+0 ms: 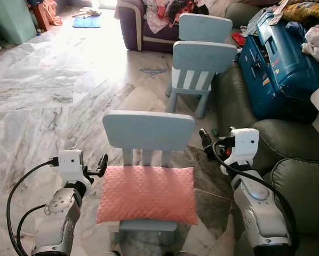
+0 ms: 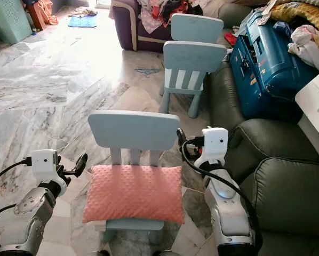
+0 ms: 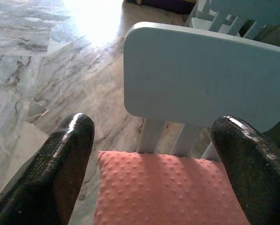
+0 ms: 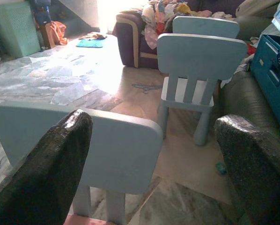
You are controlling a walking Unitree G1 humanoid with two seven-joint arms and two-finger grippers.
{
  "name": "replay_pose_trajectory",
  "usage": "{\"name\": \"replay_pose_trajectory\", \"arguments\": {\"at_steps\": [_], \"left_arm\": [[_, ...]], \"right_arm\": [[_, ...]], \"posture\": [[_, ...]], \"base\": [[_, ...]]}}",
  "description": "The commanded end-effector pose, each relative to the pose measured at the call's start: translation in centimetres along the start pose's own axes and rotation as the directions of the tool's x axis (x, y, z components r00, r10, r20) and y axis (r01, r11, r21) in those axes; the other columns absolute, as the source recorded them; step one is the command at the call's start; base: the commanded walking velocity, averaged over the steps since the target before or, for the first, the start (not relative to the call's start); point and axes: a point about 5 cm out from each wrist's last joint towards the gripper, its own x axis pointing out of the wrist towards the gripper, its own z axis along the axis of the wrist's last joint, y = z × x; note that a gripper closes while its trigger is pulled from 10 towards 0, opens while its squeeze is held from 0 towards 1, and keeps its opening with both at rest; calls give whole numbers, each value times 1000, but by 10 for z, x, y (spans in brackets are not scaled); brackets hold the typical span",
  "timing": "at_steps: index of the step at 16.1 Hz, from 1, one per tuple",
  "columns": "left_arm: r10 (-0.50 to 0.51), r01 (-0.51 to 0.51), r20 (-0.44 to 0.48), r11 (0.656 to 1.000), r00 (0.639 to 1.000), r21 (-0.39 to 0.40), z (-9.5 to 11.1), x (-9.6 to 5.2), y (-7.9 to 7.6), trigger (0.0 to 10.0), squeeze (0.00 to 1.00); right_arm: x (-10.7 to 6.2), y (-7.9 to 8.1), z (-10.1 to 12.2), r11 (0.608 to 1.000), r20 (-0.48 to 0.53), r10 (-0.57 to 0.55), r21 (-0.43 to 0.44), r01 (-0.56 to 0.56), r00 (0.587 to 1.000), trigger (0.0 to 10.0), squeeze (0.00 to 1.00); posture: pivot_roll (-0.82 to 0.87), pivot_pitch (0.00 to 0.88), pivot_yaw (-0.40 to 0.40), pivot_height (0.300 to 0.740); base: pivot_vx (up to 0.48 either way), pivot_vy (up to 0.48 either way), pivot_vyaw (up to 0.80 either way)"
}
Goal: Move the pillow to the sofa
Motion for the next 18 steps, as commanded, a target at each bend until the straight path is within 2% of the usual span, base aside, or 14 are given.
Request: {"name": "replay_pose_trajectory", "arguments": {"at_steps": [1,8,9,10,14,18], "left_arm": [[-5,5,-19,1000,1000,11,-3,-1,0,10000,0],[-5,5,-19,1000,1000,11,-3,-1,0,10000,0],[-73,75,-26,995,997,59,-18,-34,-3,10000,0],[-93,94,-18,993,996,77,-19,-46,-5,10000,0],[-91,89,21,994,996,70,-11,-38,-9,10000,0],[-100,100,-6,992,995,80,-16,-46,-8,10000,0]], "right_arm": [[-3,-4,0,1000,-4,-13,8,13,1000,10000,0],[-3,-4,0,1000,-4,-13,8,13,1000,10000,0],[-47,-3,-20,999,-117,-18,31,22,993,10000,0],[-63,-2,-23,999,-149,-24,30,29,989,10000,0],[-54,-5,-17,999,-124,-27,20,29,992,10000,0],[-64,-3,-21,999,-167,-20,21,24,986,10000,0]], "posture": [[-49,146,-57,740],[-49,146,-57,740],[-81,272,-61,740],[-82,269,-62,740],[-83,250,-68,740],[-80,248,-64,740]], "base": [[0,0,0],[0,0,0],[0,0,0],[0,0,0],[0,0,0],[0,0,0]]}}
